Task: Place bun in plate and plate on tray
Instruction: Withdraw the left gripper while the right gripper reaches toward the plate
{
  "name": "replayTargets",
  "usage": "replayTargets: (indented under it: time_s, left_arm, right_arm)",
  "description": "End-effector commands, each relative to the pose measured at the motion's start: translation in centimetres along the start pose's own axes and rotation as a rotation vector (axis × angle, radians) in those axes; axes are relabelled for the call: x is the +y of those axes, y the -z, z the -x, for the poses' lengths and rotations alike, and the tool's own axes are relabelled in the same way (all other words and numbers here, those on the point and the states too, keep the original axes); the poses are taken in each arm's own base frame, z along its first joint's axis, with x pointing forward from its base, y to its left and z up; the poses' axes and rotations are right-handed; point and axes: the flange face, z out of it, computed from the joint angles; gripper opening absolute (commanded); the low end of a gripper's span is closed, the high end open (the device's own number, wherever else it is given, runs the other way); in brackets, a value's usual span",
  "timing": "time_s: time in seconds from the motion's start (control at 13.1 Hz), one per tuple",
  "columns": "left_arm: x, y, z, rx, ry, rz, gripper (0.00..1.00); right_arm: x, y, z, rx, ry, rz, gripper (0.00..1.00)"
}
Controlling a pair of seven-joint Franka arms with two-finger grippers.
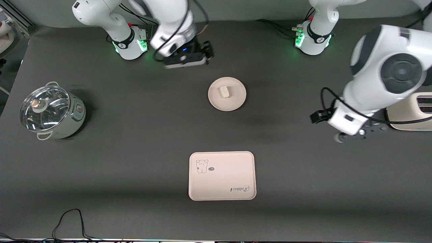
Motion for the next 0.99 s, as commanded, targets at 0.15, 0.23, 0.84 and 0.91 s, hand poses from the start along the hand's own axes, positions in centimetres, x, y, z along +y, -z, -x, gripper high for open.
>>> replayTargets:
  time_s: [0.15,0.23,0.84,0.91]
  left_arm:
    - [-8.0,2.4,0.2,-0.025,-0.076,-0.012,1.00]
    - [-9.7,2.1,0.1,-0.035,-0.083,0.005,1.00]
    - [-14.4,-1.7,2.9,0.000,-0.058,0.040,1.00]
    - [-14.2,-2.0,2.5,-0.004,-0.073,0.038,1.00]
  right_arm:
    - [0.7,-0.3,2.3,-0.029,0.041,-0.033,1.00]
    - [1.4,-1.0,2.6,-0.025,0.052,-0.040,1.00]
    - [4.8,-16.6,2.3,0.084,0.000,-0.079,1.00]
    - [4.3,-18.9,2.3,0.096,0.006,-0.077,1.00]
